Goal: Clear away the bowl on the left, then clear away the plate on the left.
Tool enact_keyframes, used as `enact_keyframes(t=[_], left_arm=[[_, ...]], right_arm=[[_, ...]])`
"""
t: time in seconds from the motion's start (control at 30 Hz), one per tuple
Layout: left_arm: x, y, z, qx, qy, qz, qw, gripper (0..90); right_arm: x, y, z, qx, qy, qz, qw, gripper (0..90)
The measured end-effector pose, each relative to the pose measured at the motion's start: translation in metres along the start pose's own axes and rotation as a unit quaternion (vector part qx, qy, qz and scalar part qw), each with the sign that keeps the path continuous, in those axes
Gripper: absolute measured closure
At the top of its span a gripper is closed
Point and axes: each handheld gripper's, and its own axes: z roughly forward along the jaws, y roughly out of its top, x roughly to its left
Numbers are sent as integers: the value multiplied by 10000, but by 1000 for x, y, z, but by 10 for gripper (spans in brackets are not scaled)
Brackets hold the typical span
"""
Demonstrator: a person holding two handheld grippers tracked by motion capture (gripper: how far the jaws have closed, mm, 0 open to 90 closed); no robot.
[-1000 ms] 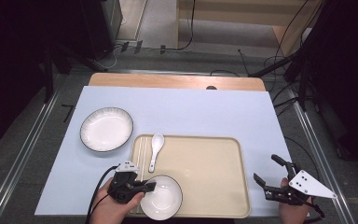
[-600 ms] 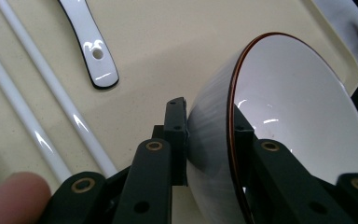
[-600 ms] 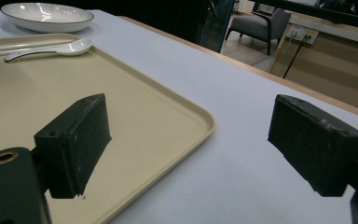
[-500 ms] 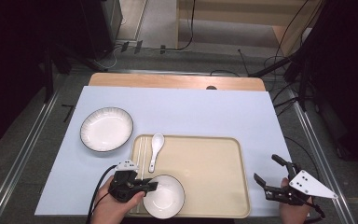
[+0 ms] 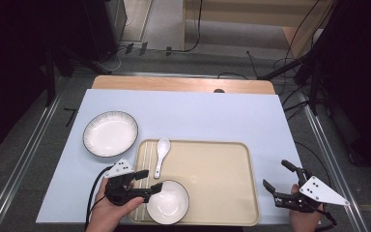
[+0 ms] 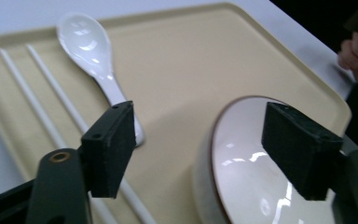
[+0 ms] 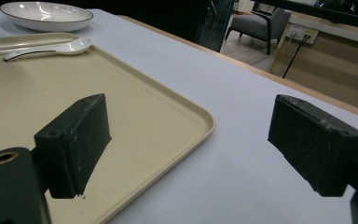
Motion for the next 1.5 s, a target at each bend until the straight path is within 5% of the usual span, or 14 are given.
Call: enact_keyframes(t=[0.2,0.3,0.7,1.5], left_arm=[[12,3,-9,-24,252,-253,9994,123],[20,4,-17,-17,294,-123,9995,3],[44,8,-28,9,789,-257,9966,0],[87,29,-46,-91,1288,-386,9909,0]], right_arm=[[-1,0,0,-10,-9,-5,10000,130],[0,0,0,3,-6,-7,10000,130],[0,0,1,2,-6,10,10000,130],[0,0,1,-29,-34,17,10000,130]])
